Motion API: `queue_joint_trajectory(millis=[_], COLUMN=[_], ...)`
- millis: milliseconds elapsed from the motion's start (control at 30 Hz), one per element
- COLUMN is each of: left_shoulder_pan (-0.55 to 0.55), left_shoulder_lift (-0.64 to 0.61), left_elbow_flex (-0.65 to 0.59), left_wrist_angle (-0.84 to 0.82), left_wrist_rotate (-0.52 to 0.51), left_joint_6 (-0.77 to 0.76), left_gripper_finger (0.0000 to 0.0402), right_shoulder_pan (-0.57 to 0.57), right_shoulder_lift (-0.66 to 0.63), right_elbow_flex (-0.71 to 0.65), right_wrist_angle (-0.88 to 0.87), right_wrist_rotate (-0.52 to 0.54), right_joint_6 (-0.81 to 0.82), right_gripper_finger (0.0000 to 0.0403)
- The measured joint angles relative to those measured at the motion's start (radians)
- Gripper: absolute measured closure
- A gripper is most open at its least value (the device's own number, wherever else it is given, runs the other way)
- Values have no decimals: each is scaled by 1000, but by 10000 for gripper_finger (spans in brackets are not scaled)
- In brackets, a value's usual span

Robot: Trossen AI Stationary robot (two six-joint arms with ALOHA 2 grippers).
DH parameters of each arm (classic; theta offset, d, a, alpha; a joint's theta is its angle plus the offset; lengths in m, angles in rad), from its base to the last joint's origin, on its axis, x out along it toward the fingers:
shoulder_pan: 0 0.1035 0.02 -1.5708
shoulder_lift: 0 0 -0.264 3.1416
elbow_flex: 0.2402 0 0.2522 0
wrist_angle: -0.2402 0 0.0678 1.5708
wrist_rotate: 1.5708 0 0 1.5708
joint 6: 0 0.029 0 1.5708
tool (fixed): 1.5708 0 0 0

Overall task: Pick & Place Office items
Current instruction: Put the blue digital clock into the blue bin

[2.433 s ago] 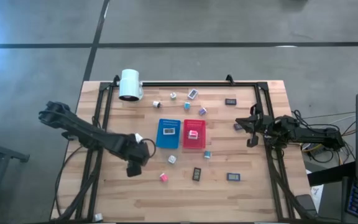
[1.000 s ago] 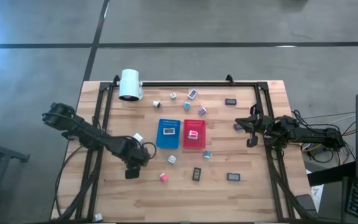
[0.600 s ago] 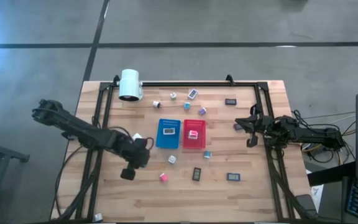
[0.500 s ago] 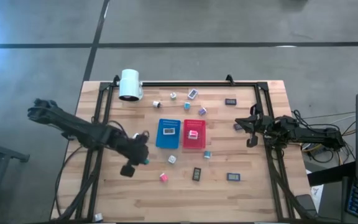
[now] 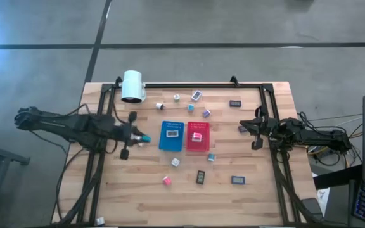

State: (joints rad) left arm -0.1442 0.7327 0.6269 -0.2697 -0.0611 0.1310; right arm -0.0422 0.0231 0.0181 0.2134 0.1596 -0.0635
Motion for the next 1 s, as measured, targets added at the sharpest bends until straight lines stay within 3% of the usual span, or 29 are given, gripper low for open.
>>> queue_joint_trajectory(millis=[400, 833, 1000], left_shoulder_pan=[92, 92, 97], left_shoulder_lift=[-293, -510, -587], left_elbow_flex=[-361, -570, -597], left_wrist_angle=[449, 524, 520], left_wrist_rotate=[-104, -103, -103], left_joint_6=[-53, -60, -56], left_gripper_finger=[351, 351, 351], right_shoulder_pan=[0, 0, 0], right_shoulder_lift=[-1, 0, 0], right_elbow_flex=[0, 0, 0], right_wrist_angle=[0, 4, 4], right_wrist_rotate=[0, 24, 27], right_joint_6=[-17, -16, -15], right_gripper_finger=[394, 394, 394])
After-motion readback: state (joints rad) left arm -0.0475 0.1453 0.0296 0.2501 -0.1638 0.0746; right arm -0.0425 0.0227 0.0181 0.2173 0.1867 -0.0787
